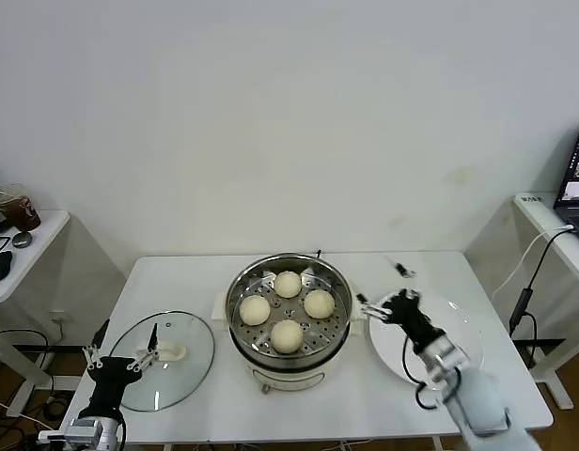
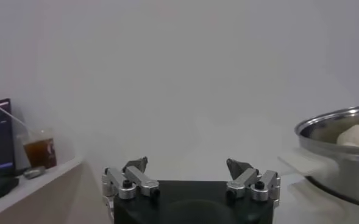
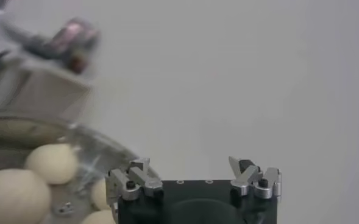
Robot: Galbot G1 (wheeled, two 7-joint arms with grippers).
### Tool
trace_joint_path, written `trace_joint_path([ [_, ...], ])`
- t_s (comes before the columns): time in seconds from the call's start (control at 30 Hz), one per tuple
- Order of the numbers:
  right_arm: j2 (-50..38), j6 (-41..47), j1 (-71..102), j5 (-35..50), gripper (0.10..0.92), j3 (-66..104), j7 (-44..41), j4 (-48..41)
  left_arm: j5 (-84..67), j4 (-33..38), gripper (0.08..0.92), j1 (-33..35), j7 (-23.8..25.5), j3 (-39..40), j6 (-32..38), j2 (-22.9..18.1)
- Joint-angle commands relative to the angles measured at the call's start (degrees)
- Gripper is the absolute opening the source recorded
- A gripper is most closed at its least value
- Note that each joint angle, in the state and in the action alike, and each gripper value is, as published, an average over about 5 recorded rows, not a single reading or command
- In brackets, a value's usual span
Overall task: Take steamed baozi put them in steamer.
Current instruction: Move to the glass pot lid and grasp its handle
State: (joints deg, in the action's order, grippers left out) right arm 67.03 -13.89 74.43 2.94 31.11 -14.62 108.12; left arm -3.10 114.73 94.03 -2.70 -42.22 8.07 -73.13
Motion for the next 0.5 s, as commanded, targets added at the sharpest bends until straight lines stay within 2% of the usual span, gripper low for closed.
trace_joint_path([
  [0.03, 18.9, 1.4, 15.4, 2.2, 0.823, 23.1, 2.9, 2.9, 18.7, -7.2, 0.823, 1.0, -5.5, -2.2, 5.1, 3.1],
  [0.27, 20.2, 7.5, 20.4, 3.5, 0.823, 26.4, 2.0, 2.8, 58.8, -15.9, 0.823, 1.6, -12.8, -5.7, 8.6, 6.0],
  [0.5, 21.6, 7.3, 21.4, 1.3, 0.823, 25.5, 1.9, 0.2, 74.0, -19.2, 0.823, 1.0, -14.0, -3.9, 5.3, 8.9],
])
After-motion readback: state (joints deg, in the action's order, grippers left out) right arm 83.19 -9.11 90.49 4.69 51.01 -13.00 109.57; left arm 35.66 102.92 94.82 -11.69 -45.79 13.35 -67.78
